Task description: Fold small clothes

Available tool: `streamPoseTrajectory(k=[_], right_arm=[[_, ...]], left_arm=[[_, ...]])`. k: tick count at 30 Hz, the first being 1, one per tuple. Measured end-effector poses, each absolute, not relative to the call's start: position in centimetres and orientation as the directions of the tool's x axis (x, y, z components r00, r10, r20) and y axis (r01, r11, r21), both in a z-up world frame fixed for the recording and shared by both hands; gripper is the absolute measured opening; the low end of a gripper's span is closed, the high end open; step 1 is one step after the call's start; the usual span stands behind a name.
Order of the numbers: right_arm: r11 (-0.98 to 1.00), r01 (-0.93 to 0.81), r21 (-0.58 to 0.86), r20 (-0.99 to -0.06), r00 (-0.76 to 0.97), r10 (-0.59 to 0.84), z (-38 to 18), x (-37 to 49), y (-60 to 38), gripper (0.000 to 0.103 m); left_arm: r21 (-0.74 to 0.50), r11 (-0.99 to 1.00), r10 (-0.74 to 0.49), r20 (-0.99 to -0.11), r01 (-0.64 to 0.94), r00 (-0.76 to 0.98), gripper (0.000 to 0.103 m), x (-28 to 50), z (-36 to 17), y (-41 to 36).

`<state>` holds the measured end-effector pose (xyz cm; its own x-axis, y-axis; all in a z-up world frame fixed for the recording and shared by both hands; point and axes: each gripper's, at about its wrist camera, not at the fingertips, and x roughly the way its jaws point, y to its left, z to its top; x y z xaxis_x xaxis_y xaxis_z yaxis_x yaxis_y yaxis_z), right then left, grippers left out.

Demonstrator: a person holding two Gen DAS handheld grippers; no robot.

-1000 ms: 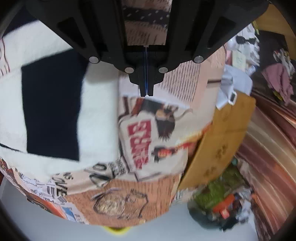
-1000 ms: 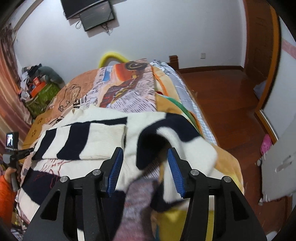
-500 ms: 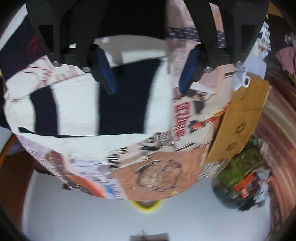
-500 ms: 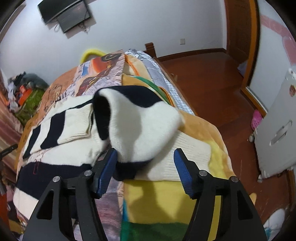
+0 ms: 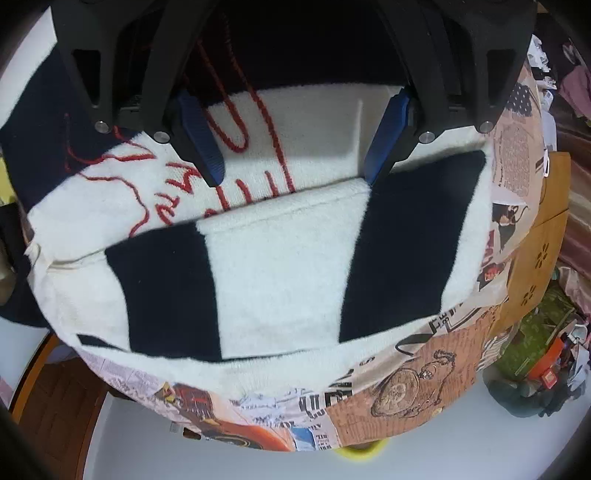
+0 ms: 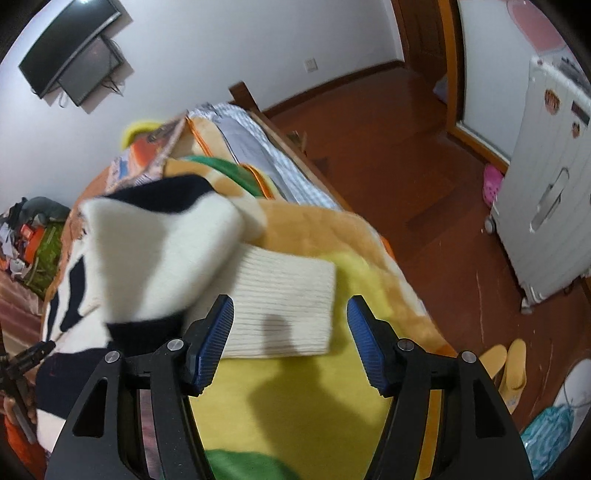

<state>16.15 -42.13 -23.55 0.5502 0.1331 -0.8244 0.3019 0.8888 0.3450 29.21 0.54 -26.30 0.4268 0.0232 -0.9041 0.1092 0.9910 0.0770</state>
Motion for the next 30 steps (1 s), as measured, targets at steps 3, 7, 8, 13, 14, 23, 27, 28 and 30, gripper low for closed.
streamPoseTrajectory(k=[3, 7, 8, 13, 14, 23, 27, 28, 30], right_arm=[[0.869, 0.309, 0.387, -0.833, 0.522, 0.185, -25.4, 16.5, -42.3, 0.058], [0.840, 0.295, 0.455, -0.801, 0.548, 0.241, -25.8, 16.4, -42.5, 0.036], [0.837, 0.288, 0.466, -0.794, 0.553, 0.252, -25.6, 16.4, -42.5, 0.028], [0.858, 0.251, 0.448, -0.777, 0.584, 0.235, -23.6, 16.3, -42.1, 0.010], [0.866, 0.245, 0.435, -0.772, 0.596, 0.220, -22.8, 16.3, -42.0, 0.010], [0.929, 0.112, 0.353, -0.619, 0.773, 0.142, -9.9, 18.4, -39.9, 0.010], [0.954, 0.011, 0.301, -0.526, 0.836, 0.156, -3.3, 19.8, -37.2, 0.010], [0.957, -0.013, 0.290, -0.509, 0.844, 0.166, -2.3, 20.0, -36.5, 0.010], [0.961, -0.079, 0.263, -0.474, 0.858, 0.201, 0.3, 21.0, -33.7, 0.010]], left_arm=[[0.071, 0.993, 0.023, -0.904, 0.096, 0.427, 0.082, 29.3, -26.3, 0.9], [0.036, 0.997, 0.003, -0.908, 0.071, 0.420, 0.084, 29.2, -26.6, 1.4], [0.031, 0.997, 0.000, -0.908, 0.068, 0.420, 0.084, 29.2, -26.6, 1.5], [0.024, 0.998, -0.005, -0.903, 0.061, 0.430, 0.084, 28.9, -26.4, 1.8], [0.026, 0.998, -0.003, -0.900, 0.060, 0.435, 0.084, 28.8, -26.3, 1.8], [0.044, 0.999, 0.022, -0.864, 0.032, 0.503, 0.084, 27.4, -24.5, 3.6], [0.029, 1.000, 0.022, -0.841, 0.005, 0.541, 0.084, 26.6, -23.2, 5.3], [0.021, 1.000, 0.019, -0.836, -0.003, 0.548, 0.084, 26.4, -22.9, 5.8], [0.009, 1.000, 0.020, -0.828, -0.021, 0.560, 0.084, 26.0, -22.5, 6.9]])
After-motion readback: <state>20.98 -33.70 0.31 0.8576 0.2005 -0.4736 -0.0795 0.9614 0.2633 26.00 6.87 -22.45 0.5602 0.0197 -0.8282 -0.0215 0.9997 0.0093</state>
